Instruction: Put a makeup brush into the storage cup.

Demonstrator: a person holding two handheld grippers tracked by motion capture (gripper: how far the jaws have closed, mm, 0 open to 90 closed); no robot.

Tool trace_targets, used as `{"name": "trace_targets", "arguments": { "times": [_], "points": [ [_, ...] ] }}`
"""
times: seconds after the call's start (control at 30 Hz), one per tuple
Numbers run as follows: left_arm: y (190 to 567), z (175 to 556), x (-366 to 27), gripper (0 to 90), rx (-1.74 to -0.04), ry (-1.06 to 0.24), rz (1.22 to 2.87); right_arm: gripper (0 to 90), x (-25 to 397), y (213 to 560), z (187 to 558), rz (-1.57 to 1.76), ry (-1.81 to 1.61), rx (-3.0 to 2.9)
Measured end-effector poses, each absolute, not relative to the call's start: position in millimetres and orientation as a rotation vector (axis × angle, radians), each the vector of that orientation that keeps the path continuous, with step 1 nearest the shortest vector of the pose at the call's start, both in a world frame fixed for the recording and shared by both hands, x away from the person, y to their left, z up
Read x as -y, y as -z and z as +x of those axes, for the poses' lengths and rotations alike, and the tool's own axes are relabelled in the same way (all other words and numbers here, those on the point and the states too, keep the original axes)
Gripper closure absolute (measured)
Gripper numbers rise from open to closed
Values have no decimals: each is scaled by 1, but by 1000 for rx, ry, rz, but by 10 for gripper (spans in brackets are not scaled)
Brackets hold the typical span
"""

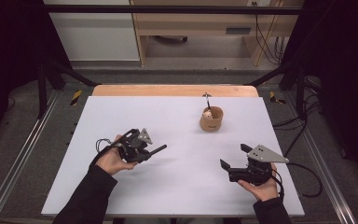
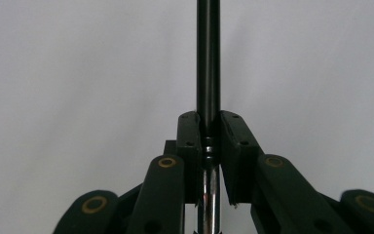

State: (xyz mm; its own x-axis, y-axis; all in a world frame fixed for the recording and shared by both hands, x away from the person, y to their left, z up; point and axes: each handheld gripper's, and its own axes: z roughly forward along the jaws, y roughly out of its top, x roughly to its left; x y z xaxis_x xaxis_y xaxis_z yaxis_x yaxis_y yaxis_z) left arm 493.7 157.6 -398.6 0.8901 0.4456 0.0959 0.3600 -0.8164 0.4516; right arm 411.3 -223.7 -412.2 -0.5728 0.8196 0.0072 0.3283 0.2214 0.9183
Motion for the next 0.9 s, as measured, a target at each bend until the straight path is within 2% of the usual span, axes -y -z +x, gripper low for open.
{"name": "trace_targets", "arguments": {
  "times": [0.9],
  "points": [
    [383,460,-152,788,-430,-252,2547,82,189,388,415,899,-1240,-2127]
  ]
}}
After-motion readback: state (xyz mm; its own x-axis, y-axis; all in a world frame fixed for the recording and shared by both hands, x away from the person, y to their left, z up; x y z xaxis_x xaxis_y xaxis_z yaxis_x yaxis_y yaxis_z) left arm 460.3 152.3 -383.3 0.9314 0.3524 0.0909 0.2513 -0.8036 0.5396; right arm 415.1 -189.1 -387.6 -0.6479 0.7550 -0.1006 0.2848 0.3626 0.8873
